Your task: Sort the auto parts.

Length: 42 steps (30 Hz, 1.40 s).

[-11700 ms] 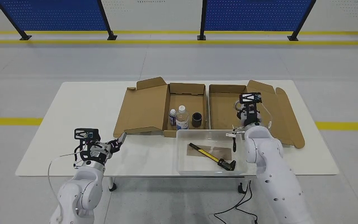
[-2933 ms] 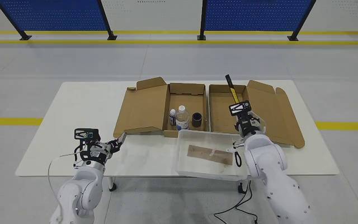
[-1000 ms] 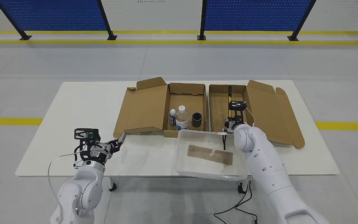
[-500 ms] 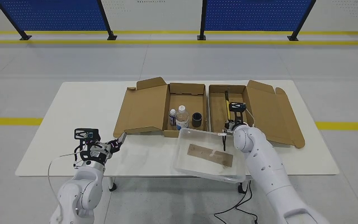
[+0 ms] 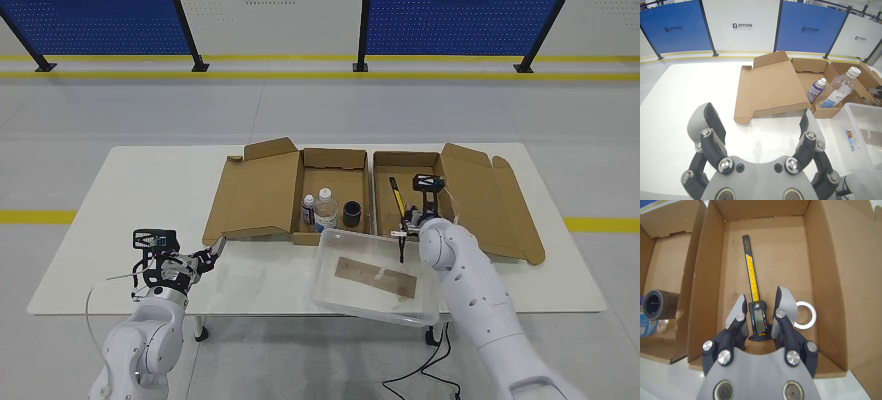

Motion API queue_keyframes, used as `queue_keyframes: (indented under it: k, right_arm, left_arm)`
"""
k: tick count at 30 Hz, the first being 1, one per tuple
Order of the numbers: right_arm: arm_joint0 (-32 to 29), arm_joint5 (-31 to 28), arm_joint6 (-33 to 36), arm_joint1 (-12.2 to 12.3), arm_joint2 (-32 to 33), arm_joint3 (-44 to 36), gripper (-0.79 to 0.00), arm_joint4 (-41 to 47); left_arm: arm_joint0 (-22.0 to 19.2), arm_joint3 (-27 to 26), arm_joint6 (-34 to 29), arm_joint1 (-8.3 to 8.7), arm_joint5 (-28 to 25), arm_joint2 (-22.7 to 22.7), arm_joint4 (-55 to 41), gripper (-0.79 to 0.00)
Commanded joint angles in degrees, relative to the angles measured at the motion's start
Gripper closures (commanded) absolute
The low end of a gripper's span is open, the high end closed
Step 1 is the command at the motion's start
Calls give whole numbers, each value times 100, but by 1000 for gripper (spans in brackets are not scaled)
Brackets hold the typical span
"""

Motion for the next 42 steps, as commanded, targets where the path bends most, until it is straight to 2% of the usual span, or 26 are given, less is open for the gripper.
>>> queue_keyframes:
  k: [1, 2, 3, 4, 5, 10, 15, 29, 42]
  right_arm:
    - [-128, 68, -272, 26, 85, -351, -342, -141]
    - [-204, 90, -393, 40, 123, -535, -357, -221]
    - [-289, 140, -525, 54, 174, -727, -431, -288]
    - [-386, 218, -685, 66, 230, -923, -723, -359]
    - [-493, 268, -840, 76, 276, -1128, -785, -412]
    - [-1077, 312, -1729, 116, 528, -2070, -785, -526]
    - [-1672, 133, -2340, 144, 703, -2744, -785, -506]
    - [-3504, 97, -3146, 218, 1306, -4152, -785, -515]
    - [-3640, 193, -3139, 221, 1380, -4229, -784, -605]
  left_arm:
    - [0, 0, 0, 0, 0, 0, 0, -785]
    - [0, 0, 0, 0, 0, 0, 0, -785]
    - [0, 0, 0, 0, 0, 0, 0, -785]
    - [0, 0, 0, 0, 0, 0, 0, -785]
    - [0, 0, 0, 0, 0, 0, 0, -785]
    - [0, 0, 0, 0, 0, 0, 0, -785]
    - [0, 0, 0, 0, 0, 0, 0, -785]
    - [0, 0, 0, 0, 0, 0, 0, -785]
    - [0, 0, 0, 0, 0, 0, 0, -785]
